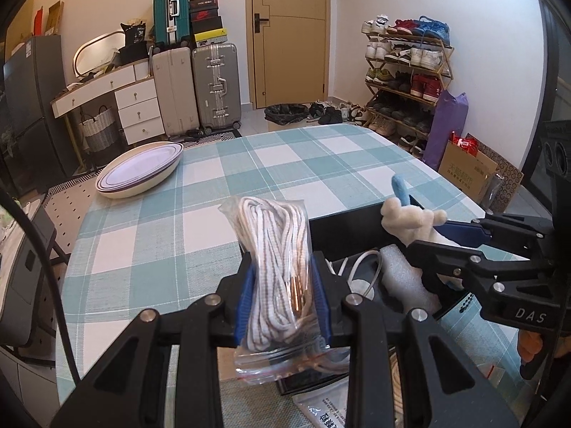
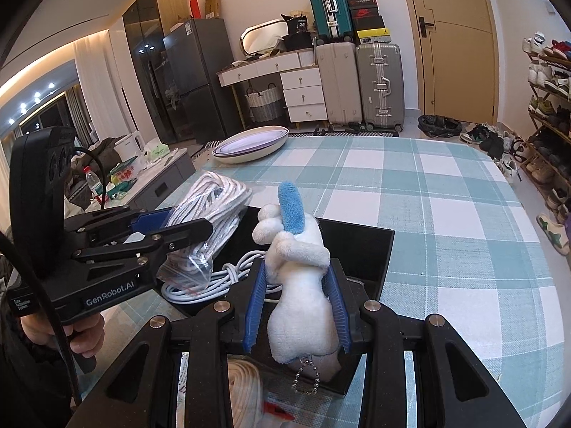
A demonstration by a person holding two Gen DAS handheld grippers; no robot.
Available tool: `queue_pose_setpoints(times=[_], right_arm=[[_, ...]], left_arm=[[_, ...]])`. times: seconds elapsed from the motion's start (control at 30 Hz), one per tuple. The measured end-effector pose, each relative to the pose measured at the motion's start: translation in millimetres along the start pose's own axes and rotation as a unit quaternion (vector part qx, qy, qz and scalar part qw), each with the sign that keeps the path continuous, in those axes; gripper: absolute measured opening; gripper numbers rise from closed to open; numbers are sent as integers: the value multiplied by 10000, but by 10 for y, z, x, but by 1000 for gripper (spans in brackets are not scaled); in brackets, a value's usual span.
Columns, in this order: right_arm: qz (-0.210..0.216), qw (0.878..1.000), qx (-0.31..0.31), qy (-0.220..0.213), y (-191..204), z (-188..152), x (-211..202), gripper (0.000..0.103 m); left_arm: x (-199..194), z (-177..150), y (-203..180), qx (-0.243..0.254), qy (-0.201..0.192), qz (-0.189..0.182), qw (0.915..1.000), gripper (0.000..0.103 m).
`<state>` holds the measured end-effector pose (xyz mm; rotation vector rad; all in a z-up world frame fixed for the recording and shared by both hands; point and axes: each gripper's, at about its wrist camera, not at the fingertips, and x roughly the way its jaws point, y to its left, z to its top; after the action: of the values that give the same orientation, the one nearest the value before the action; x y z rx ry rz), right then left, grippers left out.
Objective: Organize soft objects
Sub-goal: 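Lower the cable bag and plush toy with both grippers into the black box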
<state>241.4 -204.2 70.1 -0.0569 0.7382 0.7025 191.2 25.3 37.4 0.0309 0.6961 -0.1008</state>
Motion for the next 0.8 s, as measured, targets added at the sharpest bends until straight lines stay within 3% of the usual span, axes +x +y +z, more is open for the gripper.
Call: queue_pose_setpoints(times=[0.4,0.5,0.57,0.8], right_arm=[[-112,9998,-37,152,-100,-19,179,34],[-123,9998,-57,150,-118,-28,210,34],[-113,9998,-61,142,-132,-28,224,34],[-115,9997,-115,172,-129,-31,227,34]], left_arm=[[77,-48,-102,103,100,-149,9998,29],[161,-94,-162,149,368,-392,9984,28],[167,-153,-295,463,277,-146,9984,26],[147,-152,-278,280,341,-314,9985,27]])
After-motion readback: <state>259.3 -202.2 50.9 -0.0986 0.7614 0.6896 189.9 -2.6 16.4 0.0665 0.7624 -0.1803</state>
